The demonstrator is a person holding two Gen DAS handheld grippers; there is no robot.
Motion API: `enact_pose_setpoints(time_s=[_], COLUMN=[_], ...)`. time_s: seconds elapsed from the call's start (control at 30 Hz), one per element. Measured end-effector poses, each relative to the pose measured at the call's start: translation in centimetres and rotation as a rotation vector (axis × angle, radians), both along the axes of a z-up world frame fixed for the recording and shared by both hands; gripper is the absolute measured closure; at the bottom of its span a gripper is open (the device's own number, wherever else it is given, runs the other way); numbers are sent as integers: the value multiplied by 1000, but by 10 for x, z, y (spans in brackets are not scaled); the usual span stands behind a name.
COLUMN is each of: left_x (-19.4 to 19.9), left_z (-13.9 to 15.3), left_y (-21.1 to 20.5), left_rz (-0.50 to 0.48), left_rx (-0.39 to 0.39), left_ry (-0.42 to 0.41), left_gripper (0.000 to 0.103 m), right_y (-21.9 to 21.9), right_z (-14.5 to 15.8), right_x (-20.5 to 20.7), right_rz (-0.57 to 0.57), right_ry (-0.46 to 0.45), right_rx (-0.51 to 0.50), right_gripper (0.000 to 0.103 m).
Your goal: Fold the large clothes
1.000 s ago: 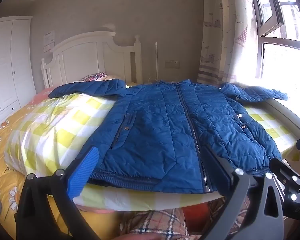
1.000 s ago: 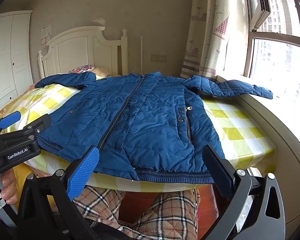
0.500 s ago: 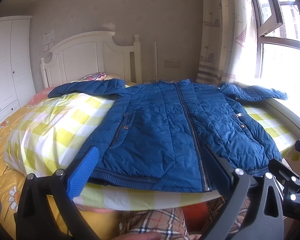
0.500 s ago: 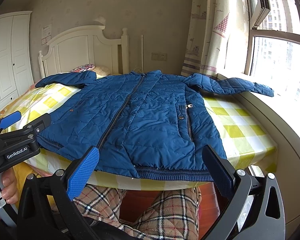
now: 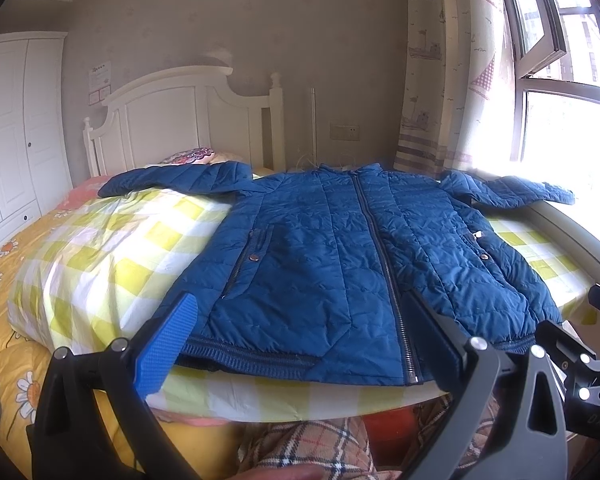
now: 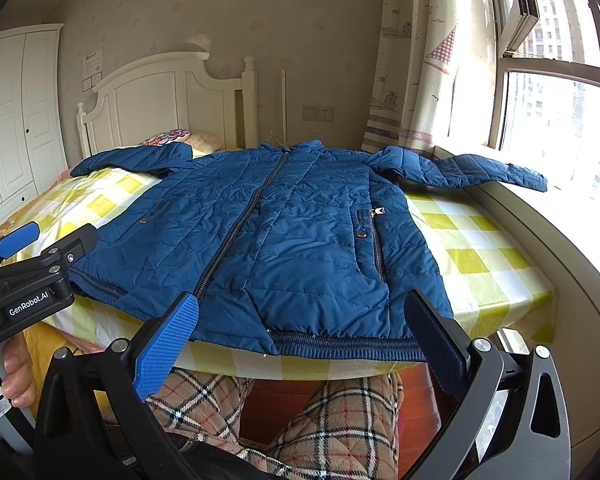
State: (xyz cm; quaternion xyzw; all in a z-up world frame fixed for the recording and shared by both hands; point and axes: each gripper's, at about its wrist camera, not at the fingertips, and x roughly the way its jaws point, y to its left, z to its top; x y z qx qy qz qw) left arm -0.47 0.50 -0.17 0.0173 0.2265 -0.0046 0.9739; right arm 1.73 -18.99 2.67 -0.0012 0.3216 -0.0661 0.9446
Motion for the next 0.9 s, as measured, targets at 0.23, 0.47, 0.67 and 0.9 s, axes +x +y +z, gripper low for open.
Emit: enact_pose_setpoints(time_s=[0.23, 0.47, 0.67, 0.9], left_x=[0, -2, -2, 5], left_z=[0, 1, 0, -6], left_y=[0, -1, -3, -4], left_rz=[0, 1, -3, -3], left_rx=[0, 4, 7, 13], left_ry=[1, -8, -2, 34], left_gripper=[2, 2, 2, 2], right_y=[0, -1, -4, -14], right_z=[0, -1, -2, -8], right_x=[0, 0, 0, 2], right_rz=[0, -1, -5, -26], right_ry=[-1, 1, 4, 10], right_rx=[0, 5, 17, 55], right_gripper=[4, 4, 4, 4])
